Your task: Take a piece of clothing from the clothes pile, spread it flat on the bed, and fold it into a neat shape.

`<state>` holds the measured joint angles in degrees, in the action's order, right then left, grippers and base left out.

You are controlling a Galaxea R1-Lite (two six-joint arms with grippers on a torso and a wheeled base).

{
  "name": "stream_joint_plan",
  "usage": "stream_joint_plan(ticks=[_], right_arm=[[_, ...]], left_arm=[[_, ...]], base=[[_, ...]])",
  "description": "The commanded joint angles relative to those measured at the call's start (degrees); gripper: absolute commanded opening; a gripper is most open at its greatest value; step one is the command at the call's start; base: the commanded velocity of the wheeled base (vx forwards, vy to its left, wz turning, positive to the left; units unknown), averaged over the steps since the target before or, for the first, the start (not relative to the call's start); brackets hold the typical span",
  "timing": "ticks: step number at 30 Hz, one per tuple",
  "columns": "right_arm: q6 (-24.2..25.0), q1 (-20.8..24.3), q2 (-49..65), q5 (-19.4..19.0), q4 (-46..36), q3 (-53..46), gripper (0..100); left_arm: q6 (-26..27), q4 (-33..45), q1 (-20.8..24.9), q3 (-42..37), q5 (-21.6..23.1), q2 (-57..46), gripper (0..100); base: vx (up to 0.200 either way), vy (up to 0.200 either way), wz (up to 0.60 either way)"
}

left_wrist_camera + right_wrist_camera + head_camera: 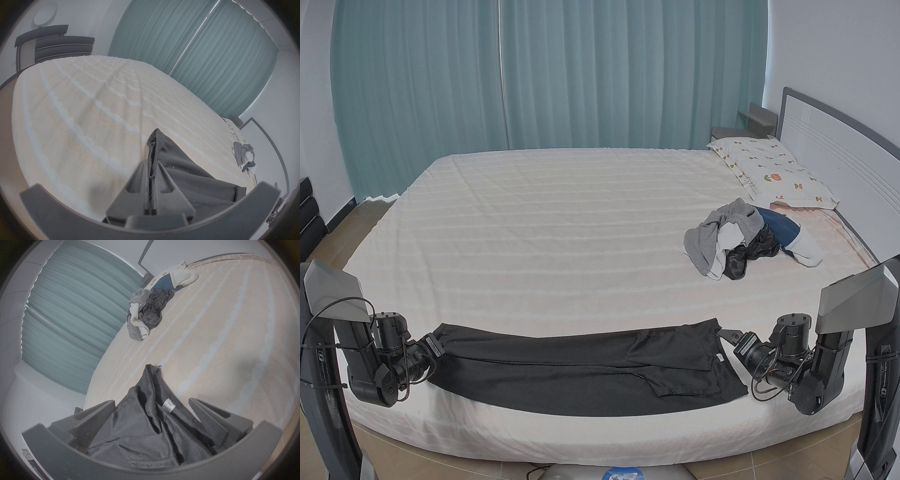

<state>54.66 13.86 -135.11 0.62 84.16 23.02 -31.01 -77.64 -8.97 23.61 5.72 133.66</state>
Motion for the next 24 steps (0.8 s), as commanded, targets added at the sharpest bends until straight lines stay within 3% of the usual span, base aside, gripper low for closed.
stream_joint_plan(ticks=[1,11,17,21,24], right_arm=[[0.0,0.0,0.1,0.0,0.0,0.0,100],[0.0,0.1,0.0,0.0,0.0,0.0,100],[0.0,0.2,0.0,0.0,0.0,0.1,100],[0.0,0.2,0.0,0.0,0.0,0.1,100],[0.0,0.1,0.0,0.0,0.0,0.1,100]], left_arm=[[0.0,-0.1,0.3,-0.2,0.1,0.3,0],[-0.1,-0.1,0.4,-0.1,0.1,0.4,0],[-1.5,-0.8,1.2,1.3,-0.2,0.7,0],[-7.0,-0.8,4.2,3.3,-0.8,-0.2,0],[-8.2,-0.8,5.7,3.5,-0.8,-0.9,0]], base=[[0.0,0.0,0.0],[-0.18,0.0,0.0],[0.0,0.0,0.0],[0.0,0.0,0.0],[0.0,-0.067,0.0]])
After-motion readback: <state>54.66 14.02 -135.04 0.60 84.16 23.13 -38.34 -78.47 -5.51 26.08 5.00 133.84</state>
